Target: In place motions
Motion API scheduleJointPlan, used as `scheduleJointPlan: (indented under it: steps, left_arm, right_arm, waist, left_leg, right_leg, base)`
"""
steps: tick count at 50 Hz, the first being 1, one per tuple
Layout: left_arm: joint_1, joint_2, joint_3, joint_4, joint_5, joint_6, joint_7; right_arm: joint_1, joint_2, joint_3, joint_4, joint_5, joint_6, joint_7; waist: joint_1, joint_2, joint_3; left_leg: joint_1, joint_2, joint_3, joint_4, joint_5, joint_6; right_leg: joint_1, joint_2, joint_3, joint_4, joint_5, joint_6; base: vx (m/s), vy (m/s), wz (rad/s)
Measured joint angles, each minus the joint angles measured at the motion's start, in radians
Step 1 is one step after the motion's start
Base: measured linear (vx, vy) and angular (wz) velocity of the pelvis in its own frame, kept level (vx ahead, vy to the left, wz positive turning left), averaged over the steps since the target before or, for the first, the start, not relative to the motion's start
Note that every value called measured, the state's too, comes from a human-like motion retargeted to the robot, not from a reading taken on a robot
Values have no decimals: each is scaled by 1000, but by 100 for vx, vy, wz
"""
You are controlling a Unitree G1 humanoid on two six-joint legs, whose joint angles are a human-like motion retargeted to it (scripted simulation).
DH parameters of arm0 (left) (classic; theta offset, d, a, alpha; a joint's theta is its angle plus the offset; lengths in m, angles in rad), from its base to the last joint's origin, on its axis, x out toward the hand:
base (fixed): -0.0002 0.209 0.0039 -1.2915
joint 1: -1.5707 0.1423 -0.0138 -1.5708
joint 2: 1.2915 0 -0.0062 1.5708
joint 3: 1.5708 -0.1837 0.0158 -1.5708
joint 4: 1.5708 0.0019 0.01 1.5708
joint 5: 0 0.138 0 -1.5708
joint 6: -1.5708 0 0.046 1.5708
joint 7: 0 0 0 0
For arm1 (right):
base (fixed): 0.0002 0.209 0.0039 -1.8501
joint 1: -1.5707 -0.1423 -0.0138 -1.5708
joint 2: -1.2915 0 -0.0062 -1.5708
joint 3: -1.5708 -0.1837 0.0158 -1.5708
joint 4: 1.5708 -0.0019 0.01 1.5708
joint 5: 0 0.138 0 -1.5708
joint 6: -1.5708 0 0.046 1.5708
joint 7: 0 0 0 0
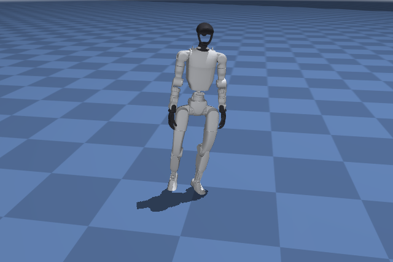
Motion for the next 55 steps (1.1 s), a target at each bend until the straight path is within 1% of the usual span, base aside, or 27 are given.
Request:
scheduleJointPlan:
  steps: [2,3,4,5,7,8,9,10,12,16,19,22,25,27,28,31,35,37,40,42,43,45,47,48,50,52,55]
  left_arm:
    - [-40,-13,-15,-32,-10,-25,-19]
    - [-63,-12,-29,-50,-29,-44,-40]
    - [-97,-8,-35,-67,-51,-56,-64]
    - [-136,-3,-37,-85,-75,-63,-88]
    - [-224,-6,15,-117,-85,-43,-104]
    - [-265,-11,54,-134,-77,-36,-108]
    - [-306,-12,82,-153,-81,-36,-115]
    - [-348,-10,105,-173,-90,-42,-125]
    - [-425,1,114,-224,-132,-58,-145]
    - [-556,11,120,-341,-201,-78,-180]
    - [-605,8,113,-422,-244,-96,-185]
    - [-621,13,102,-476,-278,-118,-189]
    - [-604,23,92,-494,-275,-127,-210]
    - [-563,20,71,-481,-254,-131,-217]
    - [-544,24,65,-471,-238,-136,-223]
    - [-466,9,39,-417,-193,-118,-222]
    - [-342,-28,21,-343,-169,-66,-261]
    - [-272,-51,18,-314,-162,-50,-271]
    - [-184,-77,23,-269,-136,-33,-249]
    - [-140,-83,24,-235,-110,-20,-232]
    - [-120,-81,28,-219,-95,-13,-227]
    - [-82,-72,35,-190,-60,-3,-222]
    - [-53,-58,49,-170,-20,5,-209]
    - [-42,-50,61,-164,6,12,-201]
    - [-27,-41,105,-168,49,30,-179]
    - [-13,-41,136,-176,54,28,-158]
    - [28,-35,149,-176,26,13,-141]
  right_arm:
    - [48,-19,-22,81,-13,40,-6]
    - [76,-30,-30,116,-18,57,-2]
    - [100,-43,-41,146,-26,74,9]
    - [121,-57,-53,174,-35,90,22]
    - [161,-80,-80,218,-52,119,54]
    - [191,-87,-90,221,-57,137,70]
    - [223,-93,-99,222,-57,156,80]
    - [255,-98,-107,222,-57,175,88]
    - [321,-104,-127,222,-46,210,81]
    - [404,-104,-177,222,-9,265,33]
    - [418,-94,-206,222,27,274,19]
    - [378,-83,-215,222,47,246,38]
    - [303,-74,-194,222,56,189,68]
    - [270,-59,-171,199,51,154,75]
    - [237,-55,-154,179,47,136,82]
    - [179,-27,-102,81,30,97,75]
    - [113,-3,-15,-64,-8,54,49]
    - [88,0,26,-122,-35,30,34]
    - [47,-7,78,-188,-87,-2,28]
    - [30,-10,97,-218,-123,-18,41]
    - [26,-11,106,-229,-137,-25,49]
    - [27,-10,122,-241,-157,-43,67]
    - [32,-9,130,-240,-173,-56,89]
    - [32,-6,127,-235,-187,-59,103]
    - [16,4,122,-224,-220,-53,125]
    - [0,12,107,-204,-257,-49,121]
    - [9,-4,92,-146,-299,-68,92]
  waist:
    - [-11,39,44]
    - [-35,61,64]
    - [-60,77,80]
    - [-84,88,95]
    - [-179,95,125]
    - [-220,99,150]
    - [-256,108,172]
    - [-290,121,192]
    - [-340,139,212]
    - [-387,135,221]
    - [-389,132,216]
    - [-386,130,212]
    - [-384,130,196]
    - [-373,143,164]
    - [-363,138,156]
    - [-316,136,122]
    - [-259,125,94]
    - [-246,114,78]
    - [-190,39,46]
    - [-174,-2,28]
    - [-151,-18,18]
    - [-88,-41,-2]
    - [1,-65,-24]
    - [46,-74,-38]
    - [90,-81,-50]
    - [60,-63,-30]
    - [-31,-33,-10]
  left_leg:
    - [18,44,10,9,-6,6]
    - [24,70,5,12,-5,6]
    - [26,87,11,15,-4,6]
    - [25,99,21,18,-5,6]
    - [15,107,0,21,1,8]
    - [19,120,-9,25,6,7]
    - [18,142,-21,30,9,2]
    - [16,169,-33,36,12,-4]
    - [9,212,-51,46,11,-13]
    - [-1,232,-55,66,1,-17]
    - [-8,241,-48,80,-6,-19]
    - [-15,242,-39,90,-12,-18]
    - [-20,235,-26,79,-9,-17]
    - [-25,233,-20,57,1,-19]
    - [-25,221,-6,52,0,-17]
    - [-20,202,33,27,5,-17]
    - [-14,175,60,15,-3,-15]
    - [-17,153,53,11,-6,-12]
    - [-13,55,86,6,-20,0]
    - [-17,-6,75,7,-28,9]
    - [-16,-26,82,4,-33,11]
    - [-10,-49,104,-8,-43,7]
    - [-12,-65,148,-23,-51,-5]
    - [-23,-64,172,-31,-53,-11]
    - [-51,-54,202,-45,-51,-23]
    - [-66,-34,189,-46,-42,-32]
    - [-70,-18,156,-49,-28,-47]
  right_leg:
    - [-123,4,48,236,124,-5]
    - [-192,37,86,348,145,-11]
    - [-263,21,77,469,137,-26]
    - [-335,-21,43,594,114,-44]
    - [-480,-83,14,795,62,-66]
    - [-542,-74,25,869,41,-61]
    - [-608,-43,38,926,28,-47]
    - [-676,-1,51,975,18,-30]
    - [-801,42,38,1032,5,-27]
    - [-977,15,-23,1074,-27,-104]
    - [-1018,14,-55,1044,-40,-122]
    - [-984,18,-68,994,-38,-106]
    - [-900,25,-57,934,-26,-79]
    - [-816,23,-61,878,-11,-69]
    - [-776,27,-42,853,-1,-59]
    - [-621,61,-1,725,33,-24]
    - [-360,118,47,441,96,0]
    - [-214,140,86,237,132,12]
    - [-6,139,179,-116,176,-3]
    - [83,118,145,-284,-9,-8]
    - [113,98,74,-348,-68,-33]
    - [136,83,28,-441,-99,-61]
    - [114,45,-7,-466,-78,-46]
    - [83,44,11,-456,-82,-57]
    - [9,61,132,-418,-94,-76]
    - [-16,74,147,-389,-104,-73]
    - [-6,80,97,-377,-120,-75]
  base:
    - [-10,22,-46]
    - [-9,27,-4]
    - [-10,28,3]
    - [-13,27,30]
    - [-15,23,82]
    - [-14,15,94]
    - [-12,8,87]
    - [-8,3,79]
    - [-2,1,67]
    - [5,0,32]
    - [4,-1,4]
    - [-1,1,-7]
    - [-4,4,-25]
    - [0,2,-35]
    - [2,1,-52]
    - [3,-2,-56]
    - [1,-4,-36]
    - [3,-12,-8]
    - [2,-13,-28]
    - [5,-19,5]
    - [6,-16,-45]
    - [6,-15,-98]
    - [3,-23,-157]
    - [-7,-25,-161]
    - [-20,-25,-105]
    - [-22,-26,18]
    - [-8,-14,77]
